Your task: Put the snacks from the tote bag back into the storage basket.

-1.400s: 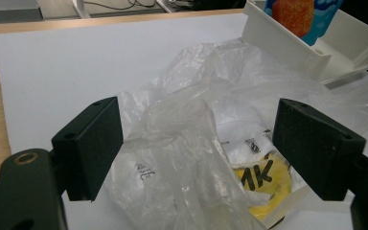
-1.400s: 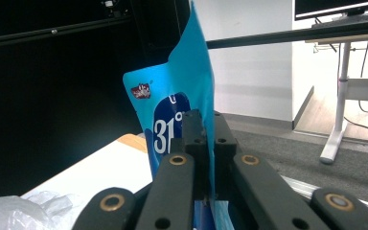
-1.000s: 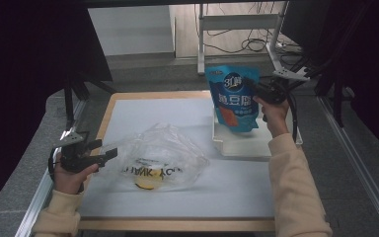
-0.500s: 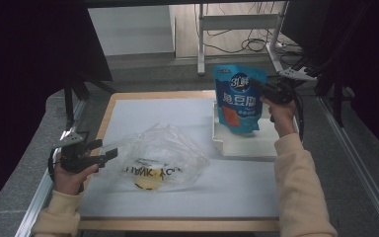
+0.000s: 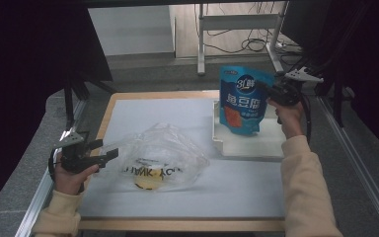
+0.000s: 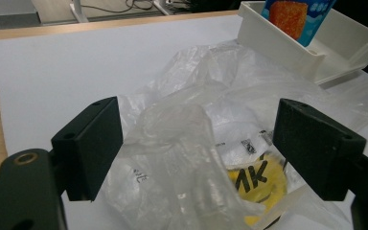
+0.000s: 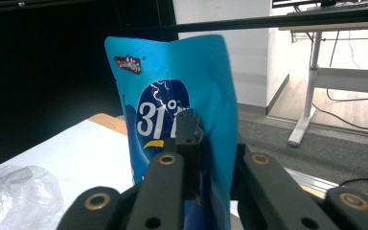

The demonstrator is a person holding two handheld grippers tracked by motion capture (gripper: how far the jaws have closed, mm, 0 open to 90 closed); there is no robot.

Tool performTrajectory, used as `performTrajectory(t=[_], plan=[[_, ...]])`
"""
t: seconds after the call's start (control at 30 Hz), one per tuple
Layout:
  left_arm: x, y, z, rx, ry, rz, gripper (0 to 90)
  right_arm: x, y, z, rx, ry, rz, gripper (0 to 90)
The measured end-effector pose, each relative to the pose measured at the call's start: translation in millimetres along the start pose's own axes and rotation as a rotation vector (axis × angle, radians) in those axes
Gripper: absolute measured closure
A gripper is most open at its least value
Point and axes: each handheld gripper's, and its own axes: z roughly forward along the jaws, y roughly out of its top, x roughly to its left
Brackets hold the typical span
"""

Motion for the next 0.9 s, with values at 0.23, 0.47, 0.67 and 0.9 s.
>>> performTrajectory(t=[0.23, 0.47, 0.67, 0.9], plan=[[-0.7, 0.7, -0.2, -0.003, -0.005, 0.003, 18.0, 1.0, -2.7, -5.0, -0.008, -0.016, 0.005, 78.6], [-1.7, 2.4, 1.7, -0.004, -0.012, 0.008, 18.0, 2.0, -6.6, -12.2, -0.001, -0.026, 0.019, 76.9], [-1.6, 4.0, 4.0, -0.002, -0.017, 0.012, 18.0, 6.3, -5.2, -15.7, 0.018, -0.062, 0.020, 64.9], [-0.9, 5.7, 6.6, -0.003, -0.029, 0.020, 17.9, 16.3, -10.2, -24.4, 0.050, -0.133, 0.045, 49.0]])
